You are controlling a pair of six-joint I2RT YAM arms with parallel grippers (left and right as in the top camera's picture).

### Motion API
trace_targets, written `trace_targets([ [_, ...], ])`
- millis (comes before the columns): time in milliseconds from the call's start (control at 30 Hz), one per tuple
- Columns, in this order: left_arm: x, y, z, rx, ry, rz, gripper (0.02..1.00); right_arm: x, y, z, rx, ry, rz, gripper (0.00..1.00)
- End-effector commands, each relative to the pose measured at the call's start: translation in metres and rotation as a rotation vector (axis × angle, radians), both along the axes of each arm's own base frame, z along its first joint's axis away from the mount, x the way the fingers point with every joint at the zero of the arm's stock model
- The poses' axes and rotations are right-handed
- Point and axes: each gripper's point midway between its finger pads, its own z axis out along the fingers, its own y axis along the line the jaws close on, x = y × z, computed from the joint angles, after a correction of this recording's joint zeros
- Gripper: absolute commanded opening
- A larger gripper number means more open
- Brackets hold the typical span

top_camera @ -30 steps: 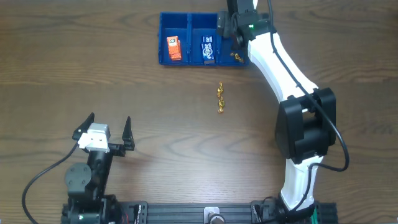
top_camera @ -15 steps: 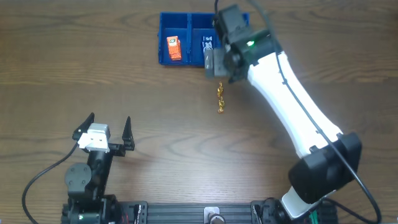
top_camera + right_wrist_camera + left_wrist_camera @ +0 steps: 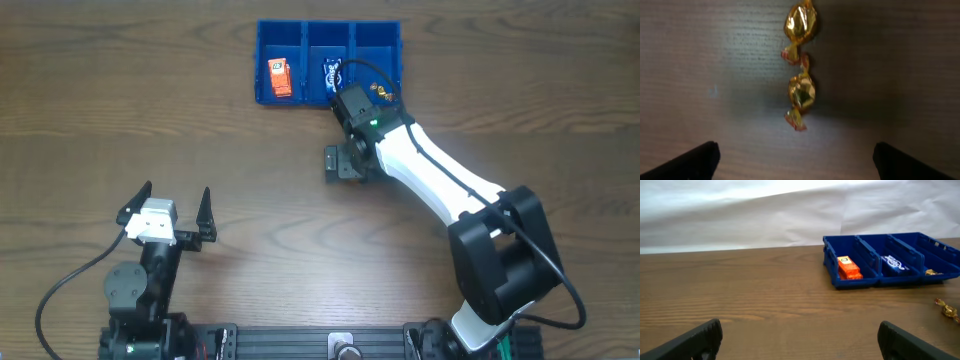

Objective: Sort Candies Into Trays

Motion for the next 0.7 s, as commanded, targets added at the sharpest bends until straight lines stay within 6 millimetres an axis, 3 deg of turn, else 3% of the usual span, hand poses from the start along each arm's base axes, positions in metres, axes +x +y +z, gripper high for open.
trace_targets([
  [33, -0.001, -0.004, -0.016, 0.011, 0.045, -0.025, 0.998, 0.005, -0.005, -0.014, -0.023, -0.033, -0.02, 1.0],
  [233, -0.001, -0.004, -0.016, 0.011, 0.045, -0.025, 0.998, 0.018, -0.007, -0.025, -0.054, -0.07, -0.03, 0.969],
  [433, -0.001, -0.004, -0.016, 0.011, 0.045, -0.025, 0.998, 0.018, -0.007, -0.033, -0.061, -0.058, -0.029, 0.925],
  [700, -0.001, -0.004, -0.016, 0.011, 0.045, -0.025, 0.998, 0.018, -0.007, -0.047, -0.071, -0.038, -0.029, 0.704],
])
